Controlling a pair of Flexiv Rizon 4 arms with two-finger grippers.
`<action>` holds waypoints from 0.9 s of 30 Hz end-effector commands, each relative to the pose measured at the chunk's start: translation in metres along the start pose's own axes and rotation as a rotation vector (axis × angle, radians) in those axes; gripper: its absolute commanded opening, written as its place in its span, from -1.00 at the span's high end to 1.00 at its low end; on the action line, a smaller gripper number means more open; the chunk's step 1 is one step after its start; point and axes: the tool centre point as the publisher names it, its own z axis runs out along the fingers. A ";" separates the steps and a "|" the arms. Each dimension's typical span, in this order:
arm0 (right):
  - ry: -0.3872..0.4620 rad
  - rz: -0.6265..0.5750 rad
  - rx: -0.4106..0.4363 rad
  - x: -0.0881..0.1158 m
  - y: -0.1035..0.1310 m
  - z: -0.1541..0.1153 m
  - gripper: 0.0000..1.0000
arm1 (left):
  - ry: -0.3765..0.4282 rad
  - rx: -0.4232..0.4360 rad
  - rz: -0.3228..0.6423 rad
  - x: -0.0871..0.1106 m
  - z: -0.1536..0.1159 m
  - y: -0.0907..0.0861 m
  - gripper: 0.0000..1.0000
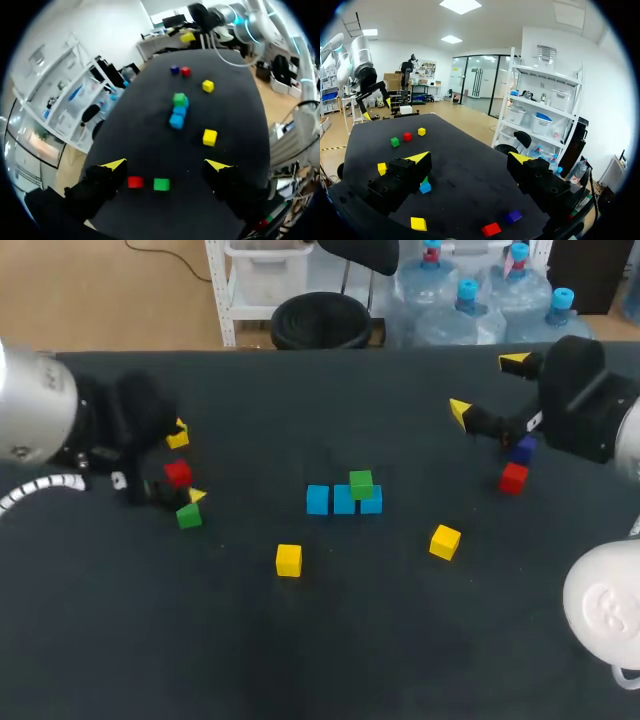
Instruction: Place the blue cubes, place green cubes on the blue cubes, place the yellow cubes on the green cubes, then place the red cubes on the yellow cubes, and place purple cube on the red cubes.
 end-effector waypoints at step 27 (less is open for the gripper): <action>-0.002 0.001 -0.002 0.000 0.000 0.000 -1.00 | 0.433 0.430 -0.128 0.061 0.062 -0.022 -1.00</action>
